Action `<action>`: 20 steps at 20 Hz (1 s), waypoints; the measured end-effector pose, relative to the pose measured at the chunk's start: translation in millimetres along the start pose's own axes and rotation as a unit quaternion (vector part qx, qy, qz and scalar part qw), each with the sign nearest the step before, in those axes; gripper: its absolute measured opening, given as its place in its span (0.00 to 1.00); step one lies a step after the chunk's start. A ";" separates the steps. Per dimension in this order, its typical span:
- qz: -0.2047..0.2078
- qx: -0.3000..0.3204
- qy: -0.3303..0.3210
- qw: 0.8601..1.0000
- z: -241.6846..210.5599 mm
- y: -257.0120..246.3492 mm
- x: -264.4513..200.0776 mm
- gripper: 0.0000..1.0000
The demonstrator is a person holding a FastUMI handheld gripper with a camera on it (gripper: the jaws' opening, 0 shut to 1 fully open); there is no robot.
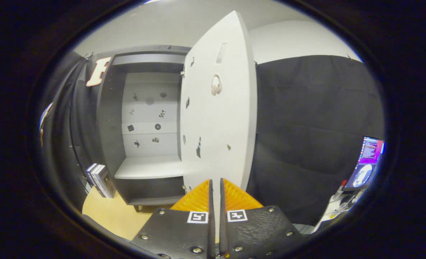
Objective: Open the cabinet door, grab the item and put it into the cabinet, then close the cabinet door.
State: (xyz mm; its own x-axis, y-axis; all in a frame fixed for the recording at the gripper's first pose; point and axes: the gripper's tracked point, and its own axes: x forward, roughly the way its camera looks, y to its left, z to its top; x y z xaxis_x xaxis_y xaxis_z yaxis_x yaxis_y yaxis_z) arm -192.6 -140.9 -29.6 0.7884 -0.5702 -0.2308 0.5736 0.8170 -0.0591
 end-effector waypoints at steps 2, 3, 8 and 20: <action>0.019 -0.010 0.001 1.000 -3.1 16.2 2.1 0.05; 0.030 -0.017 0.004 0.999 -5.9 24.7 3.0 0.05; 0.090 -0.036 0.032 0.995 -34.2 69.2 14.5 0.05; 0.194 -0.089 0.164 0.963 -157.1 136.5 37.2 0.18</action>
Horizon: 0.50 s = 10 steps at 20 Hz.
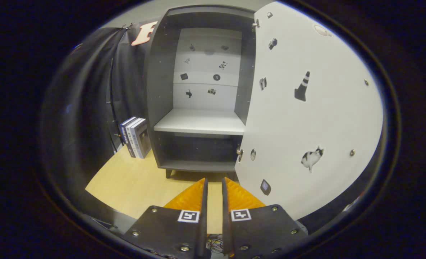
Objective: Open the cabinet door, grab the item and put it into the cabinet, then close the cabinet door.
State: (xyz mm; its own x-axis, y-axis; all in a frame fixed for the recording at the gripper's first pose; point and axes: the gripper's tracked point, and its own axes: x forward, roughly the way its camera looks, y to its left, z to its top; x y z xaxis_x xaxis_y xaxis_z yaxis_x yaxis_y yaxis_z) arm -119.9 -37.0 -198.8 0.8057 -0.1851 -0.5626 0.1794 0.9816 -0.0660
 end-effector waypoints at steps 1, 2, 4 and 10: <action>0.007 -0.006 0.014 1.000 -9.4 4.0 5.3 0.19; 0.014 -0.013 0.027 0.999 -18.3 6.6 12.4 0.21; 0.023 -0.023 0.051 0.998 -37.9 10.9 24.5 0.24; 0.066 -0.038 0.120 0.990 -89.5 27.7 52.7 0.51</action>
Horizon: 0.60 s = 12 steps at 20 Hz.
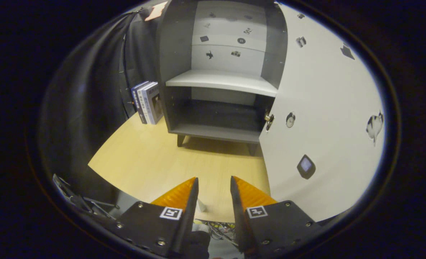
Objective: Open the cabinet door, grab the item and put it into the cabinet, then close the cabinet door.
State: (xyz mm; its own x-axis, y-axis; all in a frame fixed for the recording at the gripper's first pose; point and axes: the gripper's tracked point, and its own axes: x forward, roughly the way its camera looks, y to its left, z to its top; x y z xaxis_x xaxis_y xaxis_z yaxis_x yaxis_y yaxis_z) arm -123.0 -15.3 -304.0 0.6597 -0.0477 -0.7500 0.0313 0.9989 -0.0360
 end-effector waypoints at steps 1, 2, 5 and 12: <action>0.005 -0.003 0.009 1.000 -5.3 2.1 7.6 0.52; 0.010 -0.007 0.024 1.000 -14.3 4.5 16.8 0.52; 0.034 -0.014 0.067 0.997 -41.9 14.6 36.5 0.58; 0.074 -0.051 0.160 0.983 -104.4 36.5 78.3 0.58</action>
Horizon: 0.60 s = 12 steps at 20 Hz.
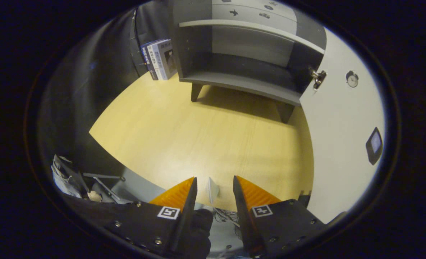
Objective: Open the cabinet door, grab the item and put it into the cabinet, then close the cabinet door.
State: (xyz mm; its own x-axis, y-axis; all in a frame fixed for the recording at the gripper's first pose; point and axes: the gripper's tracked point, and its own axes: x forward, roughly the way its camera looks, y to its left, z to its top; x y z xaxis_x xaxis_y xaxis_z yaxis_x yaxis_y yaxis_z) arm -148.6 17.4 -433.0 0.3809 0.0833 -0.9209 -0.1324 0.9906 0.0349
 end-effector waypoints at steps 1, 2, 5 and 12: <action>0.005 -0.001 0.008 1.000 -3.7 2.4 6.9 0.58; 0.009 -0.002 0.018 1.000 -7.4 2.4 11.9 0.58; 0.014 -0.014 0.042 0.999 -16.6 3.1 26.1 0.58; 0.027 -0.024 0.091 0.995 -32.7 11.6 51.3 0.58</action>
State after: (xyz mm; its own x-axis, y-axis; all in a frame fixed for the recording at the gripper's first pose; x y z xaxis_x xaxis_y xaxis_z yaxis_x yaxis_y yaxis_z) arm -160.4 29.6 -492.6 0.2012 0.1108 -0.9733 -0.1935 0.9785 0.0714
